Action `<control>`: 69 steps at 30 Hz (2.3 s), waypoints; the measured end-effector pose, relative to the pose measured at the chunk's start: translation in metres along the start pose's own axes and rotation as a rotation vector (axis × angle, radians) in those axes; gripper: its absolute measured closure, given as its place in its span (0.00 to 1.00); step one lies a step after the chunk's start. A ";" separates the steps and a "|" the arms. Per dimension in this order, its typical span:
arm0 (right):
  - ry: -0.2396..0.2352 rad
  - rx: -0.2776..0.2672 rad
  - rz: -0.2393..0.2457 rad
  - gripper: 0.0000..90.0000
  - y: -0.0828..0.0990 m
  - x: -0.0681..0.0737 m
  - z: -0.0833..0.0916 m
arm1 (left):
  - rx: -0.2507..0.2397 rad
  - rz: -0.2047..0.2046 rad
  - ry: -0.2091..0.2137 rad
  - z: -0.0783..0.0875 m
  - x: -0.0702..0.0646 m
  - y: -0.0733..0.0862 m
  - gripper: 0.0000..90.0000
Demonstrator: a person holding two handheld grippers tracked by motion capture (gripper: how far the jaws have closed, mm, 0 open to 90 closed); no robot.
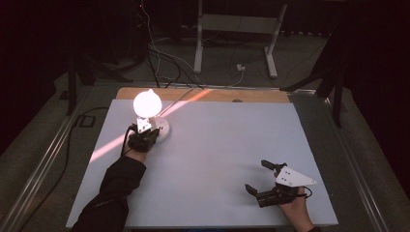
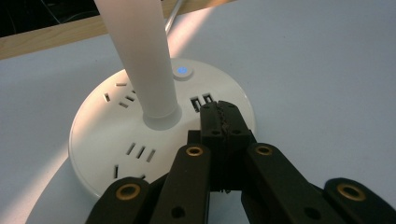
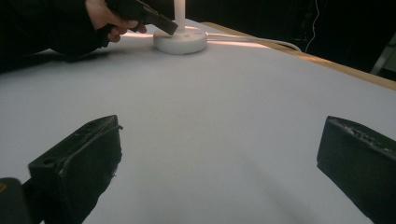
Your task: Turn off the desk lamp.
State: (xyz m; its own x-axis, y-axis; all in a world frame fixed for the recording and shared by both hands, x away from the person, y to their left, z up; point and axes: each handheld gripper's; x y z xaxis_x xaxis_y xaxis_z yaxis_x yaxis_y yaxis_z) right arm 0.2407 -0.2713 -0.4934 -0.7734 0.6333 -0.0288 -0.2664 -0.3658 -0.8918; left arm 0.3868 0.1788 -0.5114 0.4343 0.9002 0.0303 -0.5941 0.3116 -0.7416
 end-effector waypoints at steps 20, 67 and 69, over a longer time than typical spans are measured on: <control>-0.003 0.004 0.001 0.00 0.000 0.000 -0.001 | -0.005 -0.040 0.007 -0.004 0.001 0.001 1.00; -0.003 0.004 0.003 0.00 0.000 0.000 -0.001 | 0.005 -0.057 0.007 -0.003 0.001 -0.001 1.00; -0.003 0.004 0.004 0.00 0.000 0.000 -0.001 | 0.005 -0.059 0.005 -0.003 0.001 -0.001 1.00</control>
State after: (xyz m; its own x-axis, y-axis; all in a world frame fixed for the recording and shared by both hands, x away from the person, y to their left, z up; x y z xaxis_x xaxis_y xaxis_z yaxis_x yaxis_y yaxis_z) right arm 0.2413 -0.2702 -0.4938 -0.7763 0.6296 -0.0311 -0.2654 -0.3711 -0.8899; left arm 0.3897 0.1783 -0.5132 0.4721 0.8788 0.0703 -0.5706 0.3654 -0.7355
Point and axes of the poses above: each handheld gripper's, and its own axes: z roughly backward along the jaws, y roughly out of its underside, x roughly to its left, and after that the axes turned 7 degrees about x, right-handed
